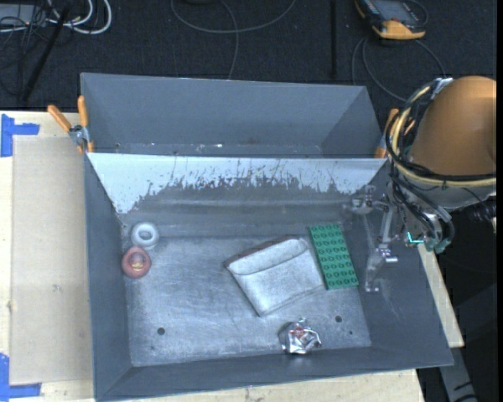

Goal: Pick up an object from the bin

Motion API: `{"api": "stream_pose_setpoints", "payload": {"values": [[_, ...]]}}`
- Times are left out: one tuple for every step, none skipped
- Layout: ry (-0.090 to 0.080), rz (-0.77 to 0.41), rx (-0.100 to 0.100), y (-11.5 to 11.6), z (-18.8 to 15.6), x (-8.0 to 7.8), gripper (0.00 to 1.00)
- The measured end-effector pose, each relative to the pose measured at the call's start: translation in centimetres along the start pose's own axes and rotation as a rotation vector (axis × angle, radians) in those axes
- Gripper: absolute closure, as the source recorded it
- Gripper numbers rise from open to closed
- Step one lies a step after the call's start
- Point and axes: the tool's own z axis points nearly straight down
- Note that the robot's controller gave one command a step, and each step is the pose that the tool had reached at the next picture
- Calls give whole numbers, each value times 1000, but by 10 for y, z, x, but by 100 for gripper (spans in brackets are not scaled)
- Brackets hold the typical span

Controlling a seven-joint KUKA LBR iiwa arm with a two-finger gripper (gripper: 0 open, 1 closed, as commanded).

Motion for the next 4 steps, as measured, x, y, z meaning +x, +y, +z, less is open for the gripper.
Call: {"api": "stream_pose_setpoints", "payload": {"values": [[0, -383, 7, 68, 151, -53, 0], [-10, -484, 3, 76, 126, -53, 0], [-7, -647, 3, 88, 128, -50, 0], [-6, -633, 5, 86, 150, -56, 0]]}}
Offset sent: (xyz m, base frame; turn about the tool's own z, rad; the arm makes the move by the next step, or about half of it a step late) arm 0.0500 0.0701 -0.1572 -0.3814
